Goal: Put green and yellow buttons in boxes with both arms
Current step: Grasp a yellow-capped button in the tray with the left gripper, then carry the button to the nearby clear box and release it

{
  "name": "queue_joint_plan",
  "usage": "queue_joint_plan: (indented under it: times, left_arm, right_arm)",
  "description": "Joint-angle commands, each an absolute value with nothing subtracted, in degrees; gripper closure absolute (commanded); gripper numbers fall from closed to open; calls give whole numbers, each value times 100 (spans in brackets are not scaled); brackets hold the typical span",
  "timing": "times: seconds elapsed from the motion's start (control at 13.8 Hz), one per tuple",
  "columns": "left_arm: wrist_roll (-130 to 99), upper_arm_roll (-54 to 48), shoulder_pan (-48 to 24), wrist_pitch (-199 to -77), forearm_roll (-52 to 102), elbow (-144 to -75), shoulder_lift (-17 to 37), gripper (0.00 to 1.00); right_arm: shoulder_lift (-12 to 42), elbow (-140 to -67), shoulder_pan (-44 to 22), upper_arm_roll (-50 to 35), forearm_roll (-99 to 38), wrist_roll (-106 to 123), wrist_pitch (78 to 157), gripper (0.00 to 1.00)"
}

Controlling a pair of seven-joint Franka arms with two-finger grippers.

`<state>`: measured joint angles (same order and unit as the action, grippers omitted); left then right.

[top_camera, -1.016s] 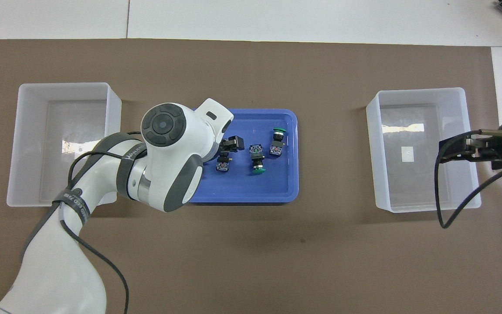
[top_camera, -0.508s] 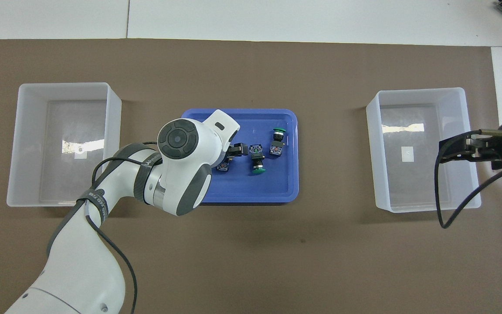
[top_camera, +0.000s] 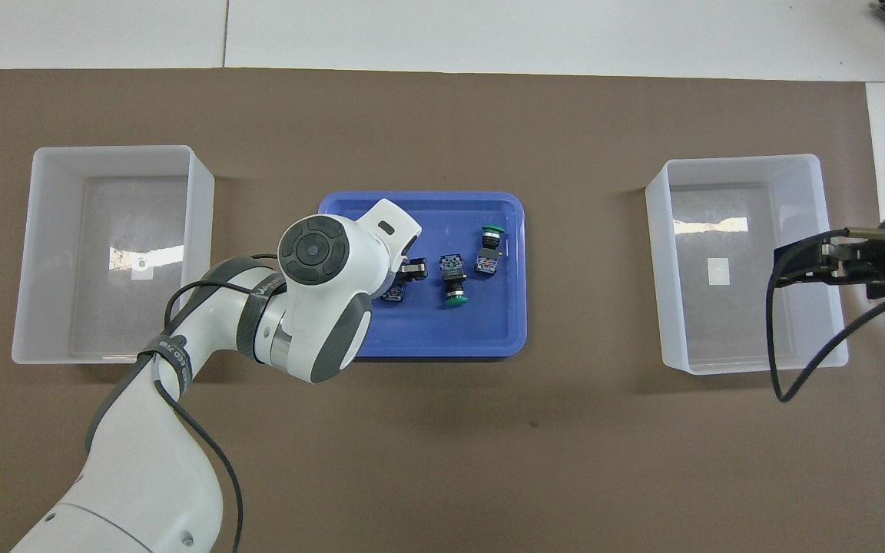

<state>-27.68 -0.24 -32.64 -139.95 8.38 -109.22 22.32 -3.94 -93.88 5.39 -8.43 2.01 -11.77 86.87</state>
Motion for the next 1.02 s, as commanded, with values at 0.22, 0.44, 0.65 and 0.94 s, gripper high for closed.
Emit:
queue_joint_plan:
  times: [0.22,0.44,0.65,0.94]
  left_arm:
    - [-2619,53,-3305,-14071,844,-11057,2171,100]
    - [-2602,70,-3217,-13853,791,-10804,2180,100]
    - [-2602,70,-2910,-12906,791,-10013,2136,100]
    - [-2270,114,-2156,-11237,773,-8897,1951,100]
  right_arm:
    - [-519,-9527,624,-870,35,-1028,8736,0]
    - [-519,-9519,624,-870,35,-1028,8736,0]
    - [-519,-9519,624,-870,35,-1028,8736,0]
    - [-519,-9519,624,-870,35,-1028,8736,0]
